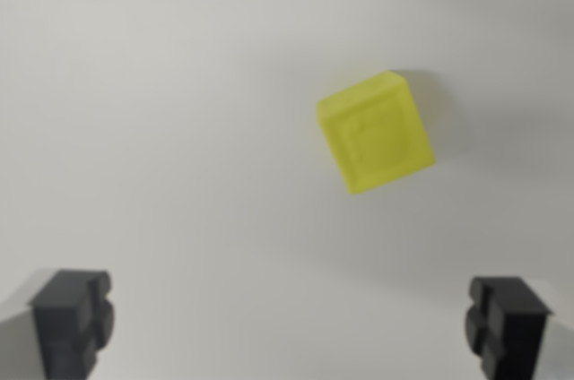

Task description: Pick yellow cube

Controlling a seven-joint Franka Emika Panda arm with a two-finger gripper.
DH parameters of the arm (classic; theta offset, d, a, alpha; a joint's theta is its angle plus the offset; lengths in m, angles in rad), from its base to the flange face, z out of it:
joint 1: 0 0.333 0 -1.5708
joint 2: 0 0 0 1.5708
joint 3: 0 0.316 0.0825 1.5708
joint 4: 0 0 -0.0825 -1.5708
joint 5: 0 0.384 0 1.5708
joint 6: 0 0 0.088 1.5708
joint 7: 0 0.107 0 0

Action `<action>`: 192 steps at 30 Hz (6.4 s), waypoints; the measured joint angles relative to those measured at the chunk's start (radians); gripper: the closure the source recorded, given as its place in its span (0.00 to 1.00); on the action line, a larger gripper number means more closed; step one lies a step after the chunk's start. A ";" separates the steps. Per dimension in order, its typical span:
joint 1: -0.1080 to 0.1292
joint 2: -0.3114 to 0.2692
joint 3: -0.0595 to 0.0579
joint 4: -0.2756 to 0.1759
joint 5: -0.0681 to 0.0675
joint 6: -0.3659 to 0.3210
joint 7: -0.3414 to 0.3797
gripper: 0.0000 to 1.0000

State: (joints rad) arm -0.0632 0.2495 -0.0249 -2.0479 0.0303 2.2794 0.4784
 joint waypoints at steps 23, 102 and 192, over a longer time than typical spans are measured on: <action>-0.025 0.106 0.000 -0.015 -0.003 0.126 -0.179 0.00; -0.067 0.394 0.000 0.042 0.002 0.369 -0.485 1.00; -0.069 -0.023 0.000 0.071 -0.023 -0.079 -0.468 1.00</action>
State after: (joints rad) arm -0.1324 0.2262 -0.0250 -1.9768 0.0078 2.2003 0.0102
